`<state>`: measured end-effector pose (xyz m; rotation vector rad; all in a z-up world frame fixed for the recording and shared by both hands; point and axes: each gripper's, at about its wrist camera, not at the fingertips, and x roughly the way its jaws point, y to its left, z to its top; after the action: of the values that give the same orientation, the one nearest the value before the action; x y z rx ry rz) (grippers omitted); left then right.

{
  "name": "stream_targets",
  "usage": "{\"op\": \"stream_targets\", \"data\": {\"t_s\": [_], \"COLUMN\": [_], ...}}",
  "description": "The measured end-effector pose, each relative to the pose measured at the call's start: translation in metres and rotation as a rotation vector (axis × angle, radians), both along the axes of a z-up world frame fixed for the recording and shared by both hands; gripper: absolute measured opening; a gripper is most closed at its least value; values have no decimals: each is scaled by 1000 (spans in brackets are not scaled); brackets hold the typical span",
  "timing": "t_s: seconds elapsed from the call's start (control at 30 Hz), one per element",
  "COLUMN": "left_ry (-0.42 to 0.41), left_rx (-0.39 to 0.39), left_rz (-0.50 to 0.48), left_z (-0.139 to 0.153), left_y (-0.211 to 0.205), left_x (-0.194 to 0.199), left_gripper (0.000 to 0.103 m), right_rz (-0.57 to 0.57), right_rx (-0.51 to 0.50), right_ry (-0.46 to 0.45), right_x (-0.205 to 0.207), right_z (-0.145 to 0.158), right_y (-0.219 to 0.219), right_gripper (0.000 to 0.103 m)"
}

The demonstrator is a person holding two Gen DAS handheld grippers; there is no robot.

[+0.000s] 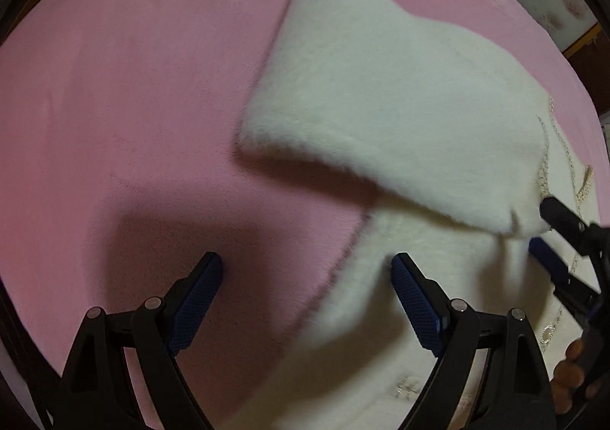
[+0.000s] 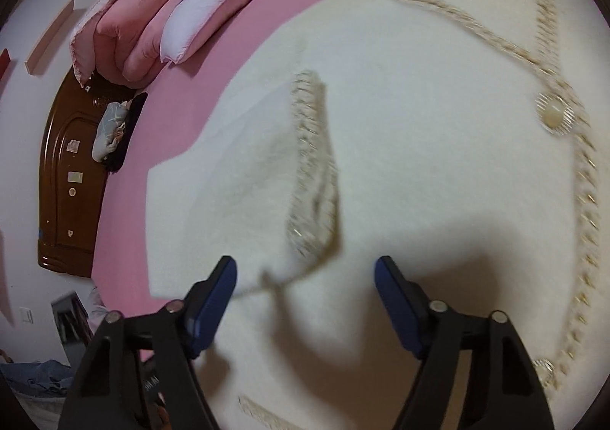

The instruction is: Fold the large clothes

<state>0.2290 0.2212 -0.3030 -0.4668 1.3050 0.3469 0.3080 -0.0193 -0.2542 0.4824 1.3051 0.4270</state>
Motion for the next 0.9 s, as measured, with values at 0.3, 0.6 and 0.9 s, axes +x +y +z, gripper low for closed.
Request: {"op": "stream_targets", "data": {"t_s": [0.3, 0.6, 0.9], "left_ry": [-62, -76, -64], "left_rx": [50, 60, 106], "left_rz": [-114, -147, -163], "left_z": [-15, -15, -20], "left_y": [-1, 7, 16], "left_x": [46, 67, 60], "left_gripper": [89, 89, 89], "right_rz": [-45, -199, -410], "right_rx": [-27, -187, -406], "right_ry": [-93, -460, -306], "right_x": [22, 15, -24], "right_z": [33, 162, 124], "right_y": [24, -27, -153], "right_gripper": [8, 7, 7]}}
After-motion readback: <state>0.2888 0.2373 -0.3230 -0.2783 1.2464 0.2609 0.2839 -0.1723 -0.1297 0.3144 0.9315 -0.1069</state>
